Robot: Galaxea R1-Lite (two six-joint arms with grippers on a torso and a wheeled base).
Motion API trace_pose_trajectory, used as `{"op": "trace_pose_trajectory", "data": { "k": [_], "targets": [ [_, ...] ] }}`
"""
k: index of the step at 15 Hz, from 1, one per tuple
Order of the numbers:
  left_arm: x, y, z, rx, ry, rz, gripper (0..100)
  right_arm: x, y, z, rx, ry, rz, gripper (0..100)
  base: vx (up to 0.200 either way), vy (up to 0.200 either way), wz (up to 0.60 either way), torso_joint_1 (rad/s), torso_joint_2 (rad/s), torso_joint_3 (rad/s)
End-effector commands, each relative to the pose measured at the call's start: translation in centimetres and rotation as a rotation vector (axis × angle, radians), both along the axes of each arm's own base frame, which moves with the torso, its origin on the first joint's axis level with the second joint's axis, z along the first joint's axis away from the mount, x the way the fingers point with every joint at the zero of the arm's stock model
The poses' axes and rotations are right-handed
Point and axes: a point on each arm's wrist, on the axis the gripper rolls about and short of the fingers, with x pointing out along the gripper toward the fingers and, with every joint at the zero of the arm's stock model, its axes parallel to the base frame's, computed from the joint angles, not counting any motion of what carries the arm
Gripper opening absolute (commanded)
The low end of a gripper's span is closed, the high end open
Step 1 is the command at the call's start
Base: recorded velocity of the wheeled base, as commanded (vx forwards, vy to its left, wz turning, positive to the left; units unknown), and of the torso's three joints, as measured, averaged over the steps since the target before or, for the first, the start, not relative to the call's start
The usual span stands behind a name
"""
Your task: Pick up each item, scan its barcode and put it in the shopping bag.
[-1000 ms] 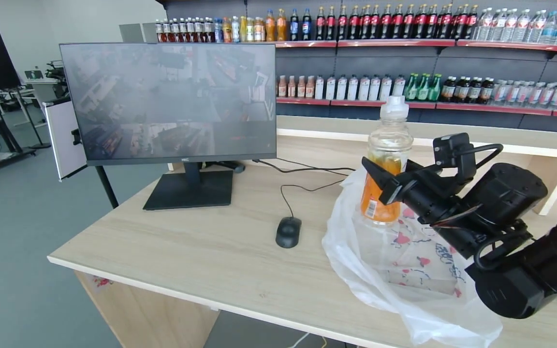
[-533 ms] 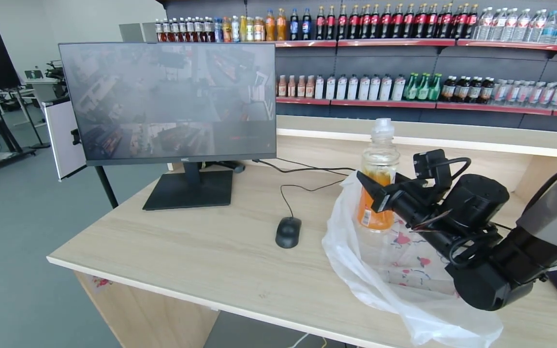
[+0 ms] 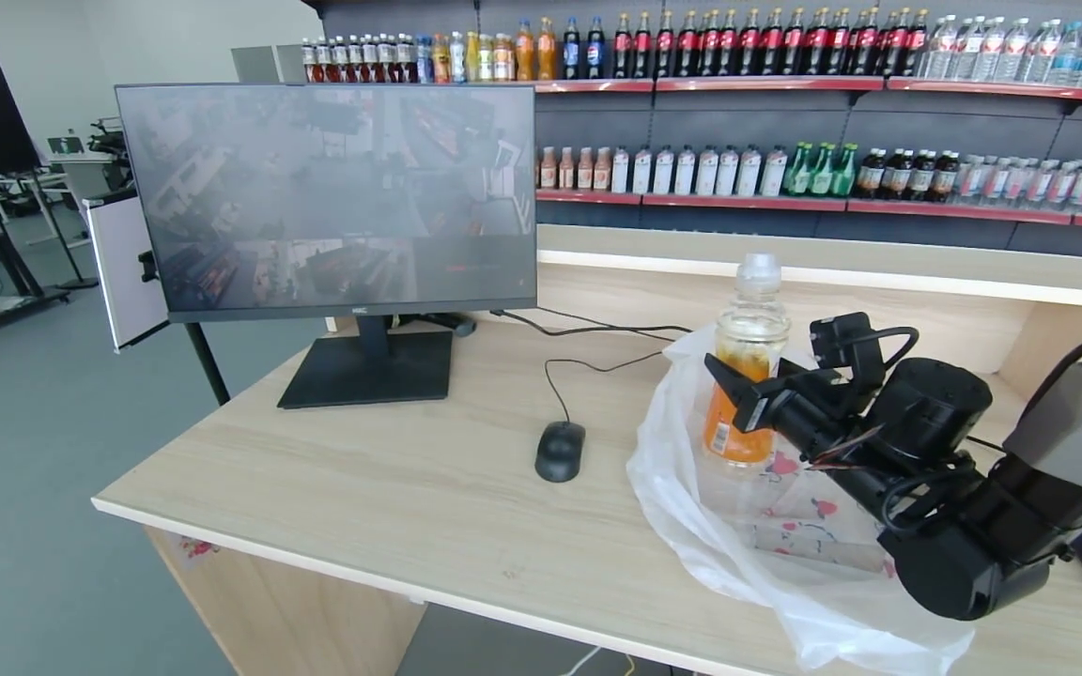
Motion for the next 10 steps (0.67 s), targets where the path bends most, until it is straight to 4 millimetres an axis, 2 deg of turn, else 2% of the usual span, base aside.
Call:
{"op": "trace_pose_trajectory", "data": {
  "k": [1, 8, 10],
  "targets": [
    [0.0, 0.0, 0.0, 0.000, -0.001, 0.001, 0, -0.1, 0.0, -0.1, 0.001, 0.007, 0.001, 0, 0.000, 0.000, 0.00, 0.000, 0.00, 0.000],
    [0.0, 0.0, 0.0, 0.000, 0.000, 0.001, 0, -0.9, -0.1, -0.2, -0.005, 0.026, 0.007, 0, 0.000, 0.000, 0.00, 0.000, 0.00, 0.000],
    [0.0, 0.0, 0.0, 0.001, -0.001, 0.000, 0, -1.5, 0.5, -0.1, -0.007, 0.032, 0.028, 0, 0.000, 0.000, 0.00, 0.000, 0.00, 0.000]
  ]
}}
